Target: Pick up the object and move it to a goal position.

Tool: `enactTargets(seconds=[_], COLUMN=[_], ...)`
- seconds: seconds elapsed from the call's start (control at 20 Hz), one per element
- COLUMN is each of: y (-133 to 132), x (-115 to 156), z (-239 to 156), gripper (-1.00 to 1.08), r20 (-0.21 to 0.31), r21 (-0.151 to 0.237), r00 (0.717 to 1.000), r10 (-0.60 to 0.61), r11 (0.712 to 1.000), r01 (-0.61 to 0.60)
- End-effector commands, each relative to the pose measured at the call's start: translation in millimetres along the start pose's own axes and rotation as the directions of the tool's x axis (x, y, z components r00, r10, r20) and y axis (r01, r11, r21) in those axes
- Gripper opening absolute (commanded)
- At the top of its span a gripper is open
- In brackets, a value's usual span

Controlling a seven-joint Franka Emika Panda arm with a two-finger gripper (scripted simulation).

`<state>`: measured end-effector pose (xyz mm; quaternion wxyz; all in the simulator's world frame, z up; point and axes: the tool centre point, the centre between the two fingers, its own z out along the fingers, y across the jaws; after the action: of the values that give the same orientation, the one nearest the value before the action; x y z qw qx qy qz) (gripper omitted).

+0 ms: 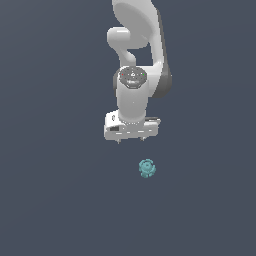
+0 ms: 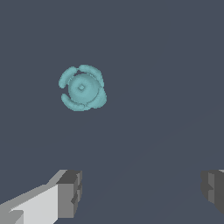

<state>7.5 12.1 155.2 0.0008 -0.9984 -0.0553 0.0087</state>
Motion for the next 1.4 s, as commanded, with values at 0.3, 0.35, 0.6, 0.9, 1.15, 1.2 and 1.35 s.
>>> enactTargets(seconds=[0.3,0.35,0.6,0.9,1.15,1.2,1.35], y=[-24.1,-28.2,-46.2,-59.9,-64.4,-64.3,-64.1], x=[35.8,41.2,62.7,77.2,81.6,81.8,80.8], z=[23.1,27.1,45.1,59.4,64.2,64.3,65.6], gripper=[1.0,1.0,1.0,1.0,1.0,1.0,1.0], r20=[-0.005,-0.006,-0.011,-0.015,-0.016,-0.016,-0.016], r21=[-0.006,-0.006,-0.007,-0.006,-0.006,-0.006,-0.006], r00=[0.997,0.996,0.989,0.983,0.981,0.981,0.981], r10=[-0.081,-0.093,-0.145,-0.183,-0.194,-0.194,-0.193], r11=[0.997,0.996,0.989,0.983,0.981,0.981,0.981], r01=[0.081,0.093,0.145,0.182,0.194,0.194,0.193])
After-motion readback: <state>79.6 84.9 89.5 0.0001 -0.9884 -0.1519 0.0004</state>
